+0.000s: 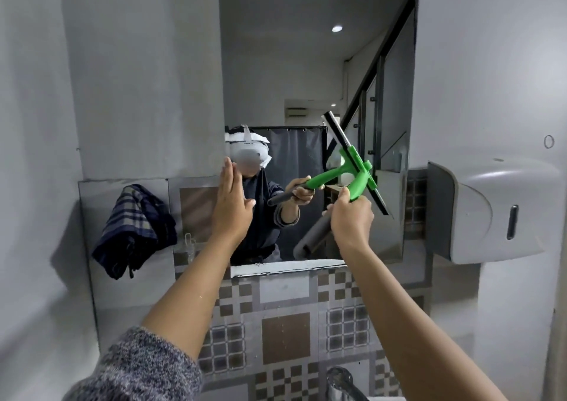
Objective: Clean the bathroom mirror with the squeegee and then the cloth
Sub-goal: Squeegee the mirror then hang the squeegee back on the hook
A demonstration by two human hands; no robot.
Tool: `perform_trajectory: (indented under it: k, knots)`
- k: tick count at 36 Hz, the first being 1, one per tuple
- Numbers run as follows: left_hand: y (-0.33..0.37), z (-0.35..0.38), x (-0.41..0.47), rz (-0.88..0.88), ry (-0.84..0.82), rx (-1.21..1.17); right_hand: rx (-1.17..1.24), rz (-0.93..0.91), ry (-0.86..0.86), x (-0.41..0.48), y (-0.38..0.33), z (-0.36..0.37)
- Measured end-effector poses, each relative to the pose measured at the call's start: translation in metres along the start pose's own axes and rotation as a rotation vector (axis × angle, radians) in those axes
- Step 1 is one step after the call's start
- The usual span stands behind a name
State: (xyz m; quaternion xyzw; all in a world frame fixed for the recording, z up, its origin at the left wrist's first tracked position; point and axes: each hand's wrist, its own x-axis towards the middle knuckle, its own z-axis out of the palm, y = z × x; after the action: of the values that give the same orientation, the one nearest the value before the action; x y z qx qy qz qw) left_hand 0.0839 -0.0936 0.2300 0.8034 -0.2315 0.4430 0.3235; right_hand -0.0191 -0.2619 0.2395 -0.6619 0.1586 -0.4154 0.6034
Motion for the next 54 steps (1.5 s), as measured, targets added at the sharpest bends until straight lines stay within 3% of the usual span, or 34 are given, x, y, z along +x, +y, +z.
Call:
perform_trajectory:
  k: [13,35,45,54]
  knots:
    - [-0.016,0.004,0.001,0.086,0.014,-0.019,0.091,-0.116,-0.054,-0.026,-0.023,0.045]
    - [-0.018,0.006,-0.002,0.082,0.035,-0.025,-0.512,-0.439,-0.242,-0.049,-0.032,0.049]
    - [-0.023,0.021,-0.021,0.034,0.074,-0.043,-0.79,-0.629,-0.198,-0.039,-0.023,0.033]
    - [-0.03,0.03,-0.045,0.044,0.066,-0.062,-0.885,-0.758,-0.156,-0.02,-0.019,0.019]
